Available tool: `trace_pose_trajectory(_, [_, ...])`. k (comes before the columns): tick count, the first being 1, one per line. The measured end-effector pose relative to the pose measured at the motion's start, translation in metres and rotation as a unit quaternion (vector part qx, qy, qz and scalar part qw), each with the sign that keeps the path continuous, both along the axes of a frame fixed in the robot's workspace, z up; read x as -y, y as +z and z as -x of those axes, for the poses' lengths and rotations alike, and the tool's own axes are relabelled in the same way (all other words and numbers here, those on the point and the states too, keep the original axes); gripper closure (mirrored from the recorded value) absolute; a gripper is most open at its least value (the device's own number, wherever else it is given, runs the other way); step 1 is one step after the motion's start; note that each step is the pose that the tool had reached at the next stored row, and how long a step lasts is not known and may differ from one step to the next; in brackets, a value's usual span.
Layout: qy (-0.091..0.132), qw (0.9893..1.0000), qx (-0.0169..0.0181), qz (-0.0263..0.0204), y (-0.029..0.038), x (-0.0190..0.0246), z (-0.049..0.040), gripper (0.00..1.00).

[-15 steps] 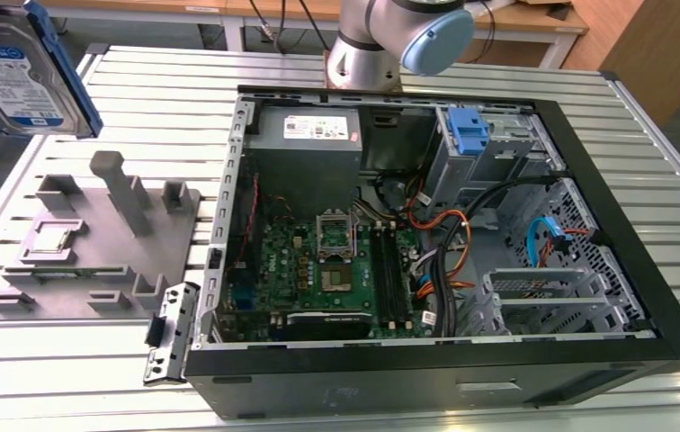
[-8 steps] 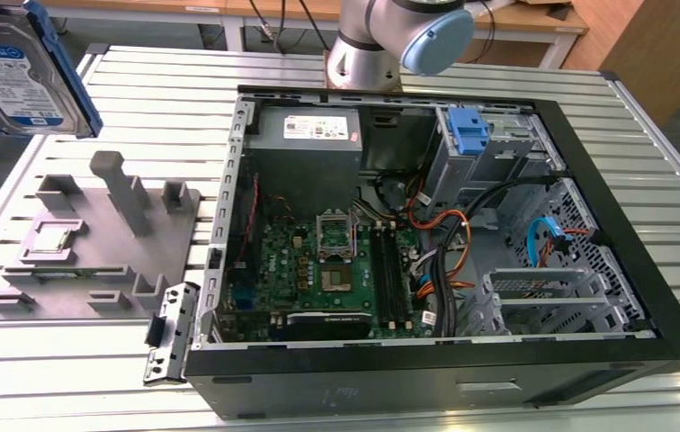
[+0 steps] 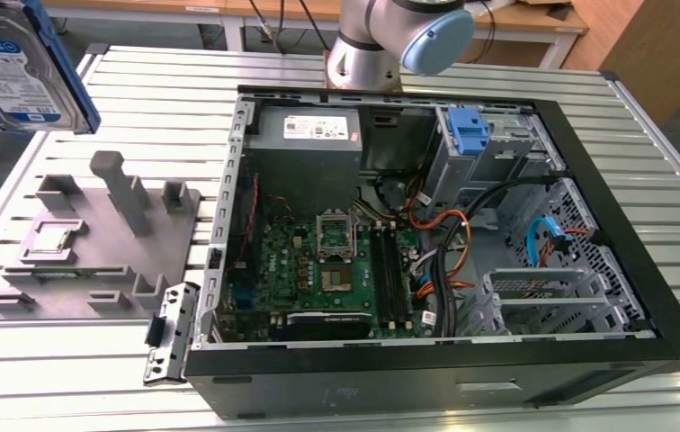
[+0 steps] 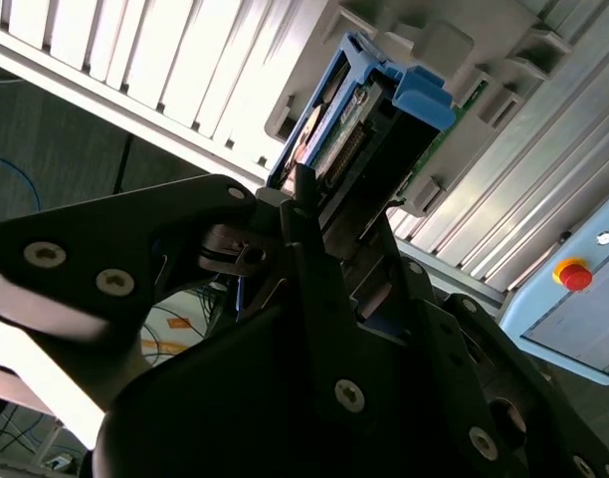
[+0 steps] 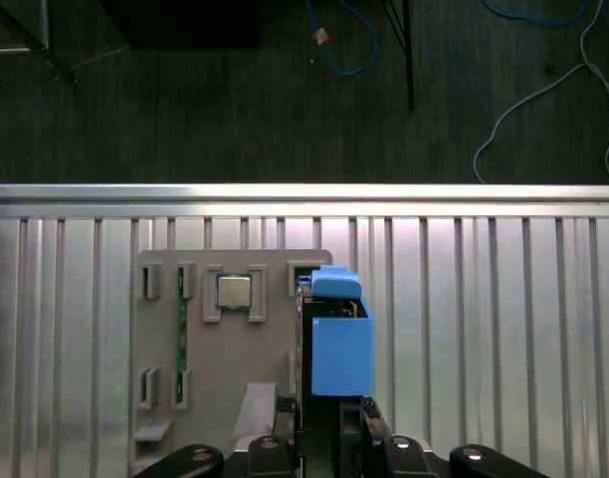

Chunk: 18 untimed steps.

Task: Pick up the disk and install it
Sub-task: 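Pick up the disk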

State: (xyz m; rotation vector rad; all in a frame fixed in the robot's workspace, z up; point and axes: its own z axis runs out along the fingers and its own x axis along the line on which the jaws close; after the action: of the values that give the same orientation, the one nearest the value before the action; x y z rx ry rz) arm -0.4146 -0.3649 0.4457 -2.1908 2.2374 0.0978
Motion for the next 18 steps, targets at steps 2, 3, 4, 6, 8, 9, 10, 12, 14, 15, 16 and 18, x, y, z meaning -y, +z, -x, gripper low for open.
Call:
trace_pose_trajectory(2, [0.0,1.0,0.0001,-0.0001,0.0029,0.0,0.0,0.65])
trace_pose_trajectory(3, [0.0,1.0,0.0001,0.0,0.0044,0.0,0.0001,0.65])
trace_pose_trajectory(4, [0.0,1.0,0.0001,0.0,0.006,0.0,0.0,0.65])
trace_pose_trajectory(6, [0.0,1.0,0.0001,-0.0001,0.0095,0.0,0.0,0.65])
trace_pose_trajectory(8, [0.0,1.0,0.0001,-0.0001,0.012,0.0,0.0,0.65])
trace_pose_trajectory(9, [0.0,1.0,0.0,0.0,0.0124,0.0,0.0,0.65])
trace_pose_trajectory(10, [0.0,1.0,0.0001,-0.0001,0.0123,0.0,0.0,0.65])
trace_pose_trajectory(12, [0.0,1.0,0.0001,0.0,0.0125,0.0,0.0,0.65])
trace_pose_trajectory(14, [0.0,1.0,0.0001,0.0,0.0125,0.0,0.0,0.65])
trace_pose_trajectory(15, [0.0,1.0,0.0,0.0,0.0127,0.0,0.0,0.65])
trace_pose_trajectory(16, [0.0,1.0,-0.0001,0.0,0.0132,0.0,0.0,0.65])
trace_pose_trajectory(18, [0.0,1.0,0.0001,0.0,0.0144,0.0,0.0,0.65])
